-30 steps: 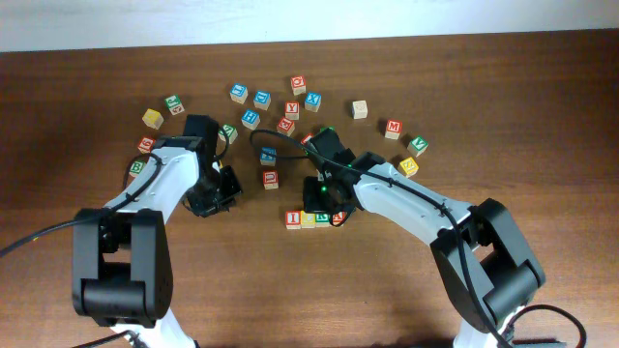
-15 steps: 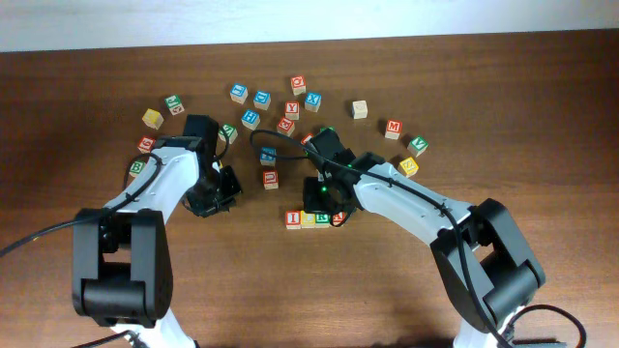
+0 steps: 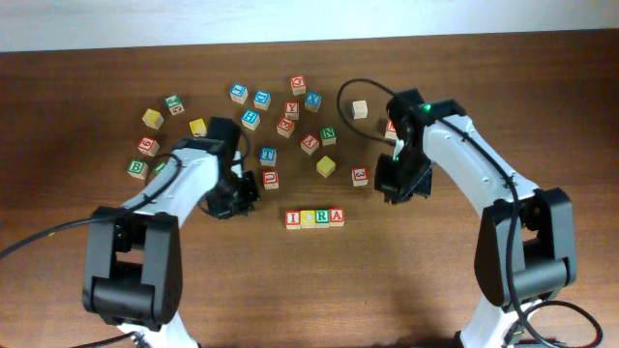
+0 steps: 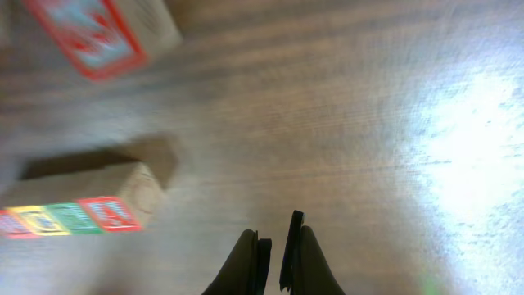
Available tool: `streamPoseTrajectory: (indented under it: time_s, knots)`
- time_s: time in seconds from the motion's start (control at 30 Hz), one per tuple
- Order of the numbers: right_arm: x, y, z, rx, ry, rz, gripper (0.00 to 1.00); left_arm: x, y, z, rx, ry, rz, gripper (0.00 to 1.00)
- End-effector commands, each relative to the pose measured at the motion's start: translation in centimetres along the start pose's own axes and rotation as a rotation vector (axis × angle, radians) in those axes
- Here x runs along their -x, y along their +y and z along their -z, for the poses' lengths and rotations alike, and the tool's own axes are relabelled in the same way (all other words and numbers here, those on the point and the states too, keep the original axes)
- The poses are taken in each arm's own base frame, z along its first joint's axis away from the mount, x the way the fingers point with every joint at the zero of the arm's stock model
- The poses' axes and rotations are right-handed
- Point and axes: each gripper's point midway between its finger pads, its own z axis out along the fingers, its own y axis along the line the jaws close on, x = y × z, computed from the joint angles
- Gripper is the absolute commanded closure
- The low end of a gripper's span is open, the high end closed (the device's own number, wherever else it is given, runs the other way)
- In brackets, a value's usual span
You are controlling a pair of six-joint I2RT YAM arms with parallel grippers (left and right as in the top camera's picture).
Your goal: Spell out ICRA
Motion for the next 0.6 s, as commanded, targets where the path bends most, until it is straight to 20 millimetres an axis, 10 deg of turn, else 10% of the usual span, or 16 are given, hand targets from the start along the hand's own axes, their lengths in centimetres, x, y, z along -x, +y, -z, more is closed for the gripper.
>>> streamPoseTrajectory:
  time_s: [0.0, 0.57]
  knots:
    - [-1.3, 0.0, -3.0, -0.01, 0.024, 0.048, 0.96, -1.8, -1.7, -0.6, -0.011, 0.047, -0.081, 0.94]
    - [-2.4, 5.8, -6.7, 0.133, -0.041, 0.207, 0.96, -3.7, -4.1, -1.2, -0.004, 0.064, -0.136, 0.93]
